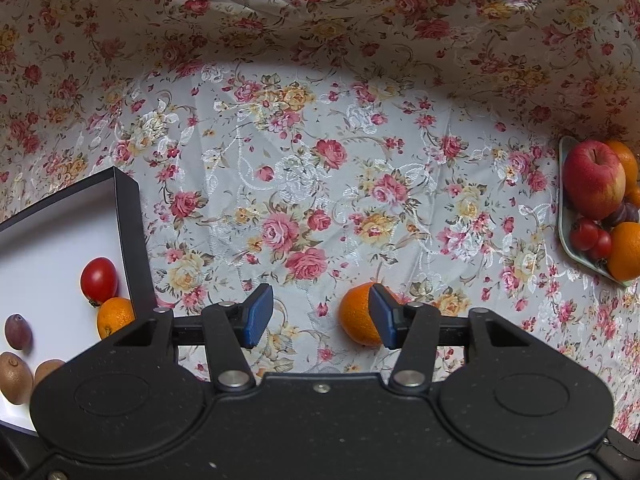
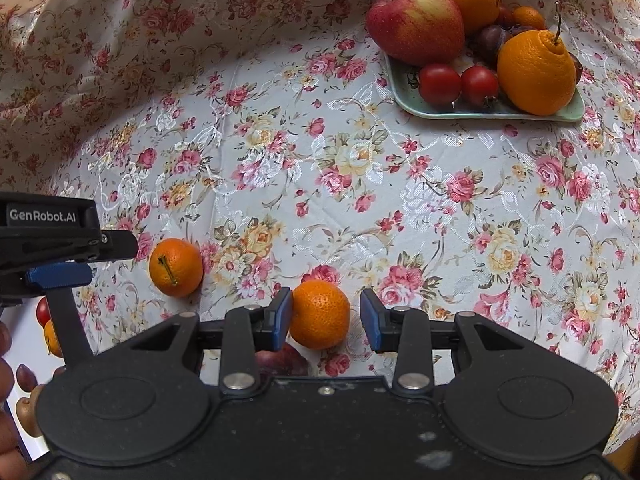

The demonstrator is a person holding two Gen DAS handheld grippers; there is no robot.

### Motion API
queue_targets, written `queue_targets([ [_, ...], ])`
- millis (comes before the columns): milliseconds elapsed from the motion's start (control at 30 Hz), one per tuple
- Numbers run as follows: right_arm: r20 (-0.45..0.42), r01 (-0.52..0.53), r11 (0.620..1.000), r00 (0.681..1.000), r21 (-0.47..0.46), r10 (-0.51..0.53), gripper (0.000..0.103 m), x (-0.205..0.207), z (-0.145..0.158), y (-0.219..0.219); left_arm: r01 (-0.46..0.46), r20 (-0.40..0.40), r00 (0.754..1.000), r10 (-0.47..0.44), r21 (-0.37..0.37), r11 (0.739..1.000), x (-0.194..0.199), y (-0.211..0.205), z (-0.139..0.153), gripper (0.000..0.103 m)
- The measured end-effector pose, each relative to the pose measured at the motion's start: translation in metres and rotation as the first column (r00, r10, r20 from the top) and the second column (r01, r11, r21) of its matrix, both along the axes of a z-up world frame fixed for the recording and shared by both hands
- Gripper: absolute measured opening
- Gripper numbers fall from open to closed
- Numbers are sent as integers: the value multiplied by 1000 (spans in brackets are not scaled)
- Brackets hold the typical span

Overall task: Organize fruits
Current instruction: 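Close the right tool on its mandarin while the left tool lowers onto another mandarin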

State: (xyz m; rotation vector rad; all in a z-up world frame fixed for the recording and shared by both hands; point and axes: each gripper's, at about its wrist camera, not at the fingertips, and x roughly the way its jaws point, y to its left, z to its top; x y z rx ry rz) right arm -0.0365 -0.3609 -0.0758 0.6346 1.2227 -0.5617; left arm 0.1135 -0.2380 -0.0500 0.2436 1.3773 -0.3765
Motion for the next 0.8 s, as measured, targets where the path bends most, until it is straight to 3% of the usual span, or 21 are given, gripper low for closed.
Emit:
queue_targets([
  [467, -66, -49, 999, 997, -3, 49, 41, 16, -20, 15, 14, -21, 1000, -14, 4, 1000, 3, 8, 0, 58],
  [800, -47, -44, 998, 998, -47, 42, 39, 10, -10, 12, 28, -53, 998, -27, 22, 999, 2, 27, -6, 58],
])
